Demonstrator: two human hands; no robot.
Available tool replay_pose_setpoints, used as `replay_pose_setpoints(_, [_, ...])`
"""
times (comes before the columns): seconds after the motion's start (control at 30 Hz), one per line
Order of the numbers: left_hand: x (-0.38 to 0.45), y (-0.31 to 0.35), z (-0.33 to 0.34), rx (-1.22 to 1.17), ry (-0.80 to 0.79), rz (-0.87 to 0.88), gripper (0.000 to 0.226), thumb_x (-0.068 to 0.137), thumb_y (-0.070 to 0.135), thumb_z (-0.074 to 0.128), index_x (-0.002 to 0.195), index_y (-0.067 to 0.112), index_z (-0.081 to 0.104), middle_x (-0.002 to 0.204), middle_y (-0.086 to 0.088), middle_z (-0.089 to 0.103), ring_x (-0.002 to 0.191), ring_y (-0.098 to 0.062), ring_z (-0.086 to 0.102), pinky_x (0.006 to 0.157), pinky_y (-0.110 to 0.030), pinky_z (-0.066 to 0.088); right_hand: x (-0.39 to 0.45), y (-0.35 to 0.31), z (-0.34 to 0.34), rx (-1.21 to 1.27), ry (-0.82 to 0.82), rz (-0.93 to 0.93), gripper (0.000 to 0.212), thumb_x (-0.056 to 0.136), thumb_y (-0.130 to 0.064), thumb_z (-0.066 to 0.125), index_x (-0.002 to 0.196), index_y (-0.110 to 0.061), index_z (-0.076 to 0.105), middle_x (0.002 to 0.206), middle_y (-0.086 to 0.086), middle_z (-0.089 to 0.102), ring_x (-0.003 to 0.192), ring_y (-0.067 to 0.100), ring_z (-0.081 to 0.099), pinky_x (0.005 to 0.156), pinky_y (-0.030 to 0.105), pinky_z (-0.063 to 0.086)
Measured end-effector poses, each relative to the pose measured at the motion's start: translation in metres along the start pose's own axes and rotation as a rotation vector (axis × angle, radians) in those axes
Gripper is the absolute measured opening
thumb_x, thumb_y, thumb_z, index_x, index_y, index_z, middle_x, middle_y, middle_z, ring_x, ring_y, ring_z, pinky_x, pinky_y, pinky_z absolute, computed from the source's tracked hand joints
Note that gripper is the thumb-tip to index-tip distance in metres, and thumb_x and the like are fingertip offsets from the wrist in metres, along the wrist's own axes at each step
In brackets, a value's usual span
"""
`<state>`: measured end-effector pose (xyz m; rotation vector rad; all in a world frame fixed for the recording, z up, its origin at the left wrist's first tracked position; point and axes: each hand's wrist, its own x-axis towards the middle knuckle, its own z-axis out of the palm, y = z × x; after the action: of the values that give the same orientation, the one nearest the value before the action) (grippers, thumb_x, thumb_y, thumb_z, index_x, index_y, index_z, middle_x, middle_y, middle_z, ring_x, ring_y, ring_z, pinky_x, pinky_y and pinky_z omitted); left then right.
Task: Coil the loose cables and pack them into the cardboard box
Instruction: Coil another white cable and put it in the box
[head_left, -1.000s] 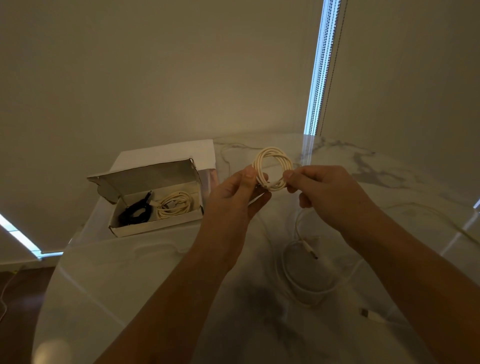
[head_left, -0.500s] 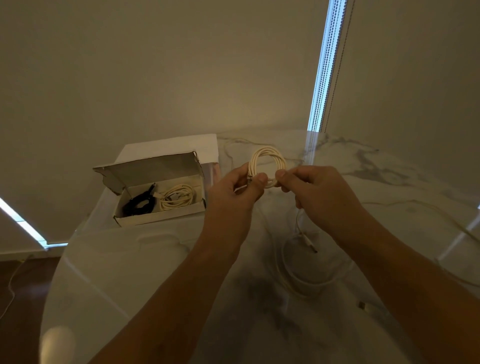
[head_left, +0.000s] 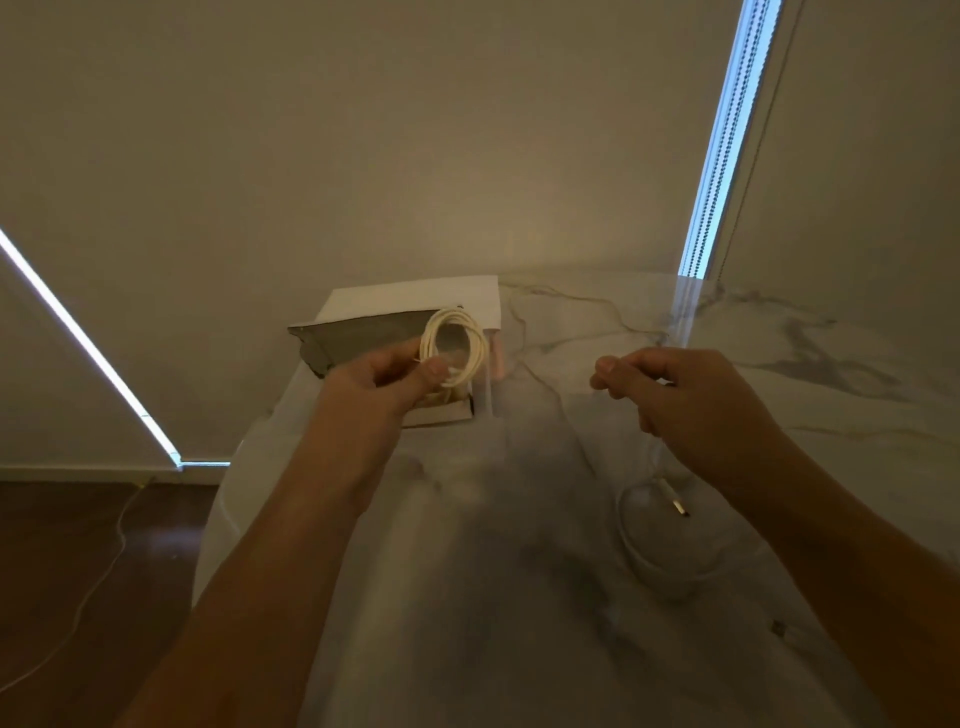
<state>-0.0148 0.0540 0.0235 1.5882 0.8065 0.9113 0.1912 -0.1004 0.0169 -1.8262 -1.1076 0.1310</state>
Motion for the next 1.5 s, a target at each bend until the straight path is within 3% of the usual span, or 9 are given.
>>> replay_pose_setpoints(0.2, [0.018,-0.015,-0.062,0.356,0.196,0.009,0.020,0.086,0.036,0.075,0.100,0.023,0.078,0.085,0.001,0.076,0.090,-0.019,0.070,0.087,-0.038,0.050,-0.001,-0.001,-0.004,0.012,-0.015,0.009,0.023,0.095,-0.044,0.058,0.084,-0.034,0.076,0.065,-0.025,0.065,0.053,0.005,0.058,0.059,0.029,0.045])
replay_pose_setpoints(0.33, [0.030,-0.025,-0.080,0.563,0.265,-0.017,0.029,0.088,0.038,0.073,0.100,0.013,0.076,0.089,-0.005,0.073,0.090,-0.026,0.067,0.082,-0.040,0.048,-0.002,-0.005,-0.005,0.005,-0.027,0.010,0.023,0.094,-0.045,0.058,0.082,-0.035,0.076,0.072,-0.025,0.067,0.062,0.036,0.061,0.059,0.039,0.052])
replay_pose_setpoints(0.6, [0.043,-0.032,-0.071,0.712,0.349,0.045,0.024,0.089,0.030,0.073,0.106,0.014,0.068,0.086,-0.001,0.068,0.078,-0.019,0.063,0.058,-0.020,0.039,-0.003,-0.003,-0.006,0.037,-0.030,0.043,0.022,0.093,-0.043,0.061,0.081,-0.034,0.076,0.075,-0.021,0.069,0.054,0.020,0.055,0.061,0.036,0.051])
replay_pose_setpoints(0.77, [0.051,-0.040,-0.064,0.744,0.365,0.053,0.025,0.088,0.030,0.074,0.103,0.011,0.067,0.092,-0.011,0.070,0.080,-0.027,0.065,0.067,-0.032,0.049,-0.002,-0.004,-0.008,0.046,-0.023,0.054,0.021,0.093,-0.043,0.061,0.081,-0.034,0.076,0.074,-0.022,0.069,0.050,0.012,0.053,0.058,0.031,0.048])
replay_pose_setpoints(0.93, [0.058,-0.041,-0.061,0.843,0.361,0.100,0.023,0.089,0.028,0.072,0.097,0.007,0.070,0.092,-0.016,0.072,0.087,-0.035,0.065,0.072,-0.035,0.049,-0.002,-0.006,-0.010,0.051,-0.019,0.066,0.021,0.093,-0.043,0.061,0.081,-0.034,0.076,0.071,-0.021,0.068,0.051,0.016,0.053,0.057,0.030,0.046])
replay_pose_setpoints(1.07, [0.060,-0.042,-0.059,0.919,0.339,0.138,0.026,0.090,0.029,0.071,0.098,0.004,0.072,0.094,-0.017,0.073,0.087,-0.037,0.066,0.067,-0.030,0.039,-0.004,-0.009,-0.011,0.031,-0.015,0.061,0.021,0.092,-0.044,0.060,0.083,-0.034,0.076,0.076,-0.016,0.071,0.063,0.041,0.060,0.064,0.048,0.056])
replay_pose_setpoints(1.23, [0.061,-0.042,-0.060,1.018,0.312,0.156,0.027,0.091,0.030,0.070,0.091,0.003,0.074,0.084,-0.019,0.072,0.074,-0.033,0.063,0.064,-0.031,0.038,-0.003,-0.009,-0.010,0.021,0.004,0.074,0.021,0.093,-0.044,0.060,0.083,-0.034,0.076,0.082,-0.015,0.071,0.059,0.021,0.060,0.073,0.046,0.056])
replay_pose_setpoints(1.33, [0.062,-0.043,-0.060,1.074,0.282,0.151,0.028,0.091,0.029,0.071,0.086,0.002,0.073,0.079,-0.020,0.070,0.075,-0.036,0.064,0.063,-0.033,0.041,-0.004,-0.009,-0.010,0.024,0.003,0.072,0.022,0.093,-0.045,0.061,0.083,-0.034,0.076,0.079,-0.017,0.071,0.069,0.043,0.062,0.071,0.050,0.056])
replay_pose_setpoints(1.5, [0.064,-0.041,-0.063,1.072,0.233,0.095,0.028,0.085,0.029,0.077,0.083,0.001,0.071,0.066,-0.013,0.060,0.068,-0.036,0.059,0.061,-0.032,0.035,-0.003,-0.006,-0.009,0.031,0.003,0.053,0.022,0.093,-0.044,0.060,0.084,-0.033,0.077,0.083,-0.014,0.071,0.071,0.038,0.064,0.070,0.047,0.056])
